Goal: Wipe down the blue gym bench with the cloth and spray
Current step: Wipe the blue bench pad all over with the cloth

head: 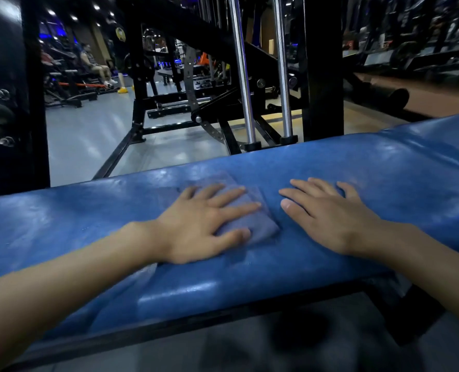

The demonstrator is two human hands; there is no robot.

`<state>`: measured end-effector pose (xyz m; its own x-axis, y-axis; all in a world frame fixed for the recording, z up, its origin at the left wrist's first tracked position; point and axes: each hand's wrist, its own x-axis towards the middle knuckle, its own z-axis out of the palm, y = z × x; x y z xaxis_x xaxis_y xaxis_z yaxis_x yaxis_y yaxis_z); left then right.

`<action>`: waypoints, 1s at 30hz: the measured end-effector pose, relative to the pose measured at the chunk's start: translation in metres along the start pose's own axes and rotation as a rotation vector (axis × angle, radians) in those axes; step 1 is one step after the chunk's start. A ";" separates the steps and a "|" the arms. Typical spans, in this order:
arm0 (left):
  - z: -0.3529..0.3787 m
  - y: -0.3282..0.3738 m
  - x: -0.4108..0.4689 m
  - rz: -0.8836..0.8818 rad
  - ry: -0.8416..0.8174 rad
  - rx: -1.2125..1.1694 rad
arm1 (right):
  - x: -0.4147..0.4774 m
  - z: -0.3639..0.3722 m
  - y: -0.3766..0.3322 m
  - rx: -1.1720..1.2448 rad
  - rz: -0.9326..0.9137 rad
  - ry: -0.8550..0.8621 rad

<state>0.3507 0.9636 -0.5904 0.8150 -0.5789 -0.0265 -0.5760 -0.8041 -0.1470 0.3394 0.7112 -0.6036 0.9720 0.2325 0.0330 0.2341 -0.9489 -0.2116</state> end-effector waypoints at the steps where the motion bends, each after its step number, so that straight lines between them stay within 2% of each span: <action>1: -0.001 0.015 -0.010 0.078 0.022 0.009 | 0.000 -0.001 0.000 0.010 0.002 0.001; 3: -0.003 0.029 -0.024 0.158 0.034 0.015 | -0.001 -0.004 -0.002 0.037 0.007 -0.005; 7: -0.004 0.007 -0.009 0.109 -0.032 -0.042 | -0.004 -0.007 -0.006 -0.001 0.005 0.028; 12: 0.013 -0.075 0.029 -0.156 0.029 -0.137 | 0.005 -0.002 -0.022 0.024 -0.038 -0.025; 15: 0.014 -0.125 0.043 -0.356 -0.011 -0.138 | 0.008 0.004 -0.023 -0.017 -0.051 -0.053; 18: 0.017 -0.140 0.049 -0.436 -0.029 -0.111 | 0.009 0.004 -0.023 -0.017 -0.030 -0.062; 23: 0.015 -0.100 0.016 -0.239 0.008 -0.094 | 0.009 0.005 -0.027 -0.014 -0.002 -0.055; 27: 0.006 -0.034 -0.028 0.068 0.035 -0.023 | 0.008 0.002 -0.030 -0.016 0.023 -0.052; 30: 0.005 -0.005 -0.050 0.259 0.055 -0.025 | 0.009 -0.003 -0.037 0.020 0.055 0.027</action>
<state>0.3133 0.9976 -0.5933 0.6356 -0.7720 -0.0061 -0.7670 -0.6307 -0.1179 0.3391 0.7477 -0.5924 0.9837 0.1735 0.0470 0.1797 -0.9556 -0.2334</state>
